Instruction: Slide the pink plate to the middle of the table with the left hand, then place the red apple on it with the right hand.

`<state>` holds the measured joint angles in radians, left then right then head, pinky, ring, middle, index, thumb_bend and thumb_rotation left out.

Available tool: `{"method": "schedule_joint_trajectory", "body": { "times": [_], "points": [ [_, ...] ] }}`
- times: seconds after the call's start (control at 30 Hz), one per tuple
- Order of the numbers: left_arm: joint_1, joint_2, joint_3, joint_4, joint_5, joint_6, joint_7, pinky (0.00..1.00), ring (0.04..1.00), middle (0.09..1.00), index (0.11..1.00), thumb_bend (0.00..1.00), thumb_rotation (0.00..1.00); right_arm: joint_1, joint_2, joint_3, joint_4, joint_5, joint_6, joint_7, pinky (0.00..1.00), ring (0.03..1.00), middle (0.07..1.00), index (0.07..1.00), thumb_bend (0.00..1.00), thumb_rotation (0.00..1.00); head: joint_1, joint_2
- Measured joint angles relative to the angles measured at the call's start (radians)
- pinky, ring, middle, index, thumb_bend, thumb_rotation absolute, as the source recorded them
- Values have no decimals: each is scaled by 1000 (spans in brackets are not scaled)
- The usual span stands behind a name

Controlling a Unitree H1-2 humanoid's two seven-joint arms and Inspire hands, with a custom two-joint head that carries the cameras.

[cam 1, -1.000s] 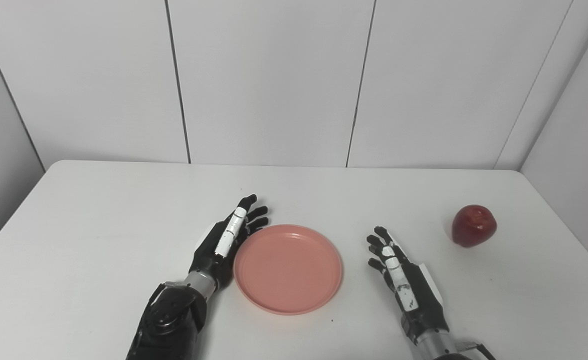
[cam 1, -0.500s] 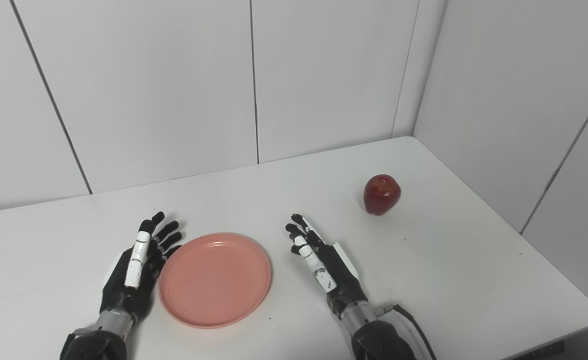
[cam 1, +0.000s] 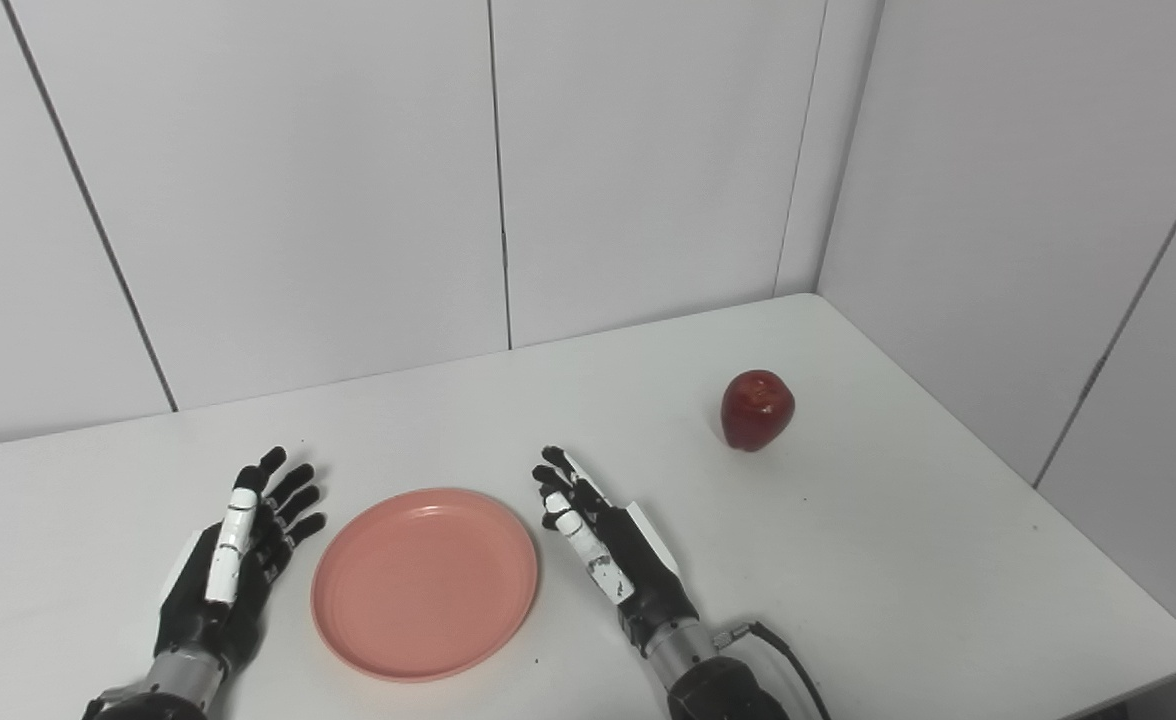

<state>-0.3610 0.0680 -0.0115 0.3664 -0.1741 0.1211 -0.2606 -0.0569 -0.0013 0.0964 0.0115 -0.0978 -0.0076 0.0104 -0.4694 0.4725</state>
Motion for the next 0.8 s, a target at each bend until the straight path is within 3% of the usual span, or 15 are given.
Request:
{"method": "schedule_joint_trajectory", "body": {
  "times": [0.13, 0.37, 0.57, 0.63, 0.7, 0.8],
  "points": [
    [1, -4, 8, 2, -15, -3, -3, 983, 943, 936, 969, 570, 926, -6, -21, 32, 12, -87, -72, -16, 854, 905, 916, 944, 802, 989, 1, -5],
    [21, -10, 5, -30, -15, -3, -5, 965, 932, 928, 968, 571, 940, -4, -39, 104, -23, -444, -112, -196, 641, 753, 831, 893, 774, 905, 23, -8],
    [26, -10, 5, -37, -15, -3, -6, 961, 925, 921, 959, 587, 929, 39, -140, 75, -101, -673, -112, -273, 619, 744, 834, 900, 770, 946, 28, -8],
    [27, -8, 8, -36, -16, -3, -6, 975, 927, 919, 955, 582, 923, 40, -164, 51, -134, -710, -93, -275, 631, 759, 837, 898, 758, 899, 20, -11],
    [27, -9, 10, -34, -16, -3, -7, 983, 935, 927, 965, 580, 930, 31, -177, 34, -170, -739, -78, -269, 631, 765, 837, 903, 777, 763, 15, -17],
    [23, -9, 10, -28, -17, -3, -17, 982, 936, 929, 968, 582, 933, -9, -191, 25, -194, -782, -52, -249, 624, 761, 833, 900, 803, 679, 15, -18]
  ]
}}
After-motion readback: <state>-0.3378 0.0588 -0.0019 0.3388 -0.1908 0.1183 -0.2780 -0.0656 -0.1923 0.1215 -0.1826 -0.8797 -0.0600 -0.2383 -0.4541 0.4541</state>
